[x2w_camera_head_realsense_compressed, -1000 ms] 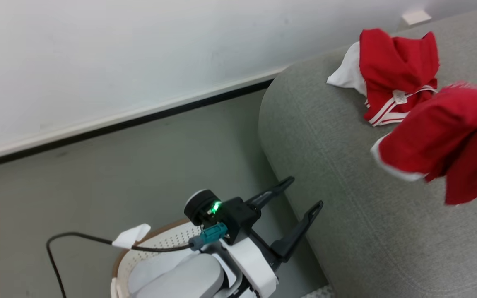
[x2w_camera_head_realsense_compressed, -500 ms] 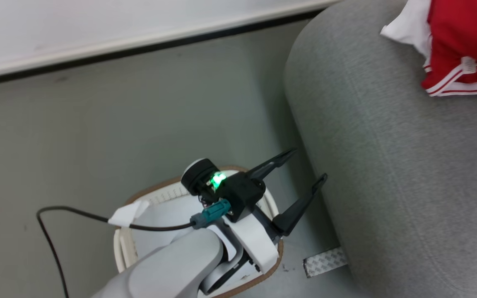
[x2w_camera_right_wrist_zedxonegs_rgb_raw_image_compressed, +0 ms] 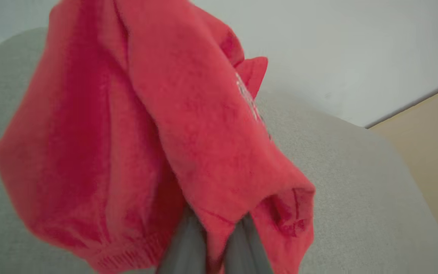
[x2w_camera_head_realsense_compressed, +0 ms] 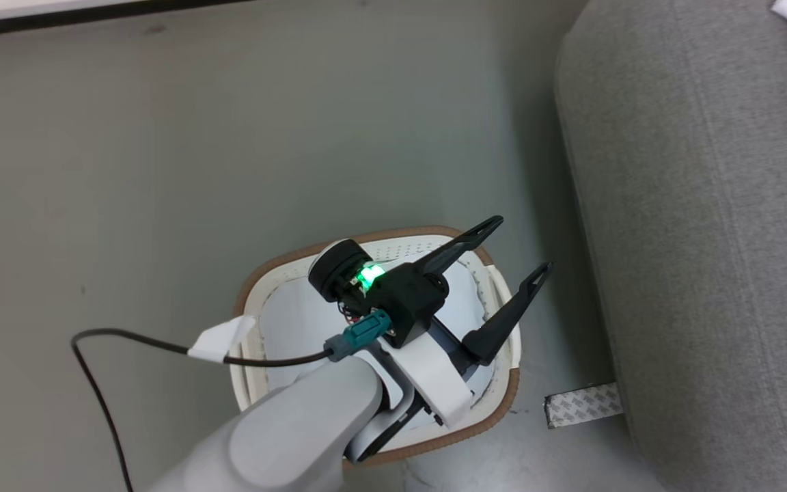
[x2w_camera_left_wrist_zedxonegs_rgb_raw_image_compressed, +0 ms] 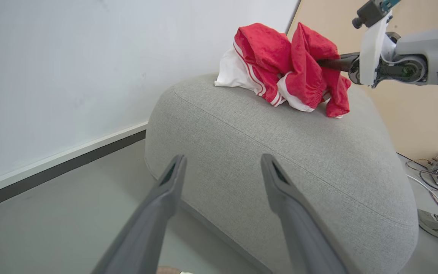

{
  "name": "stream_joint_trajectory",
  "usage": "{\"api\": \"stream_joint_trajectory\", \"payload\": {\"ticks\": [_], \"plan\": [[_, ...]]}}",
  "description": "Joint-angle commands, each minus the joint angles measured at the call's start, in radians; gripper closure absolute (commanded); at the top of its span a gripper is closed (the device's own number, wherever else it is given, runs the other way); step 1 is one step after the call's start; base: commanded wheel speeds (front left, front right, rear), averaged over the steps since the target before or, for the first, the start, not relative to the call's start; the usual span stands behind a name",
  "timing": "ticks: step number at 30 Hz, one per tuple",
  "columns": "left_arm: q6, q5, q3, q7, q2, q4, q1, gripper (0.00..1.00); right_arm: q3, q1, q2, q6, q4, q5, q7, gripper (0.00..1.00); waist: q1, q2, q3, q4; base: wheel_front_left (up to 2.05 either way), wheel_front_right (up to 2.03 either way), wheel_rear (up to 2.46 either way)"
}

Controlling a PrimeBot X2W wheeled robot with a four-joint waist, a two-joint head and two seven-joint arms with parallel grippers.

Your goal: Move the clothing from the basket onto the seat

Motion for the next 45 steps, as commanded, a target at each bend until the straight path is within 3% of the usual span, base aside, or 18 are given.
{"api": "stream_joint_trajectory", "payload": {"ticks": [1,3,6,8,9,10,11,17,30,39,45], "plan": [[-0.004,0.014,0.004,-0.005,-0.003,0.007,-0.008,0.0,0.028,-0.015,-0.005,-0.002,0.028,0.02,0.049,0.91,-0.0002,0.0,0.01,0.012,0.0,0.0,0.0],[-0.01,0.02,0.009,-0.008,-0.008,0.013,-0.007,0.0,0.07,-0.03,-0.015,-0.002,0.059,0.041,0.12,0.8,-0.0002,0.0,0.012,0.016,0.0,0.0,0.0],[-0.014,0.023,0.017,-0.008,-0.009,0.022,-0.004,0.0,0.094,-0.049,-0.014,-0.002,0.101,0.068,0.168,0.79,-0.0002,0.0,0.01,0.019,0.0,0.0,0.0],[-0.017,0.025,0.024,-0.008,-0.01,0.027,0.0,0.0,0.111,-0.057,-0.005,-0.002,0.112,0.089,0.182,0.69,-0.0002,0.0,0.005,0.017,0.0,0.0,0.0],[-0.018,0.027,0.027,-0.009,-0.011,0.029,0.003,0.0,0.119,-0.062,-0.003,-0.002,0.114,0.099,0.18,0.56,-0.0002,0.0,0.001,0.015,0.0,0.0,0.0],[-0.018,0.028,0.03,-0.009,-0.01,0.03,0.006,0.0,0.13,-0.064,0.0,-0.002,0.111,0.103,0.171,0.35,-0.0002,0.0,-0.004,0.012,0.0,0.0,0.0],[-0.019,0.031,0.032,-0.008,-0.011,0.03,0.009,0.0,0.141,-0.064,0.002,-0.002,0.107,0.11,0.16,0.0,-0.0002,0.0,-0.009,0.009,0.0,0.0,0.0],[-0.028,0.031,0.052,-0.008,-0.003,0.037,0.037,0.0,0.218,-0.039,0.024,-0.002,0.103,0.153,0.147,0.0,-0.0002,0.0,-0.07,-0.021,0.0,0.0,0.0],[-0.012,0.003,0.134,-0.008,0.042,0.023,0.179,0.0,0.385,-0.001,0.021,-0.002,0.004,0.192,0.123,0.0,-0.0002,0.0,-0.334,-0.068,0.0,0.0,0.0],[0.033,-0.012,0.253,-0.008,0.079,-0.034,0.328,0.0,0.411,0.038,-0.004,-0.002,-0.159,0.241,0.043,0.0,-0.0002,0.0,-0.51,-0.027,0.0,0.0,0.0],[0.03,-0.047,0.36,-0.008,0.1,-0.05,0.432,0.0,0.362,0.125,0.023,-0.002,-0.282,0.249,-0.057,0.0,-0.0002,0.0,-0.562,0.026,0.0,0.0,0.0]]}}
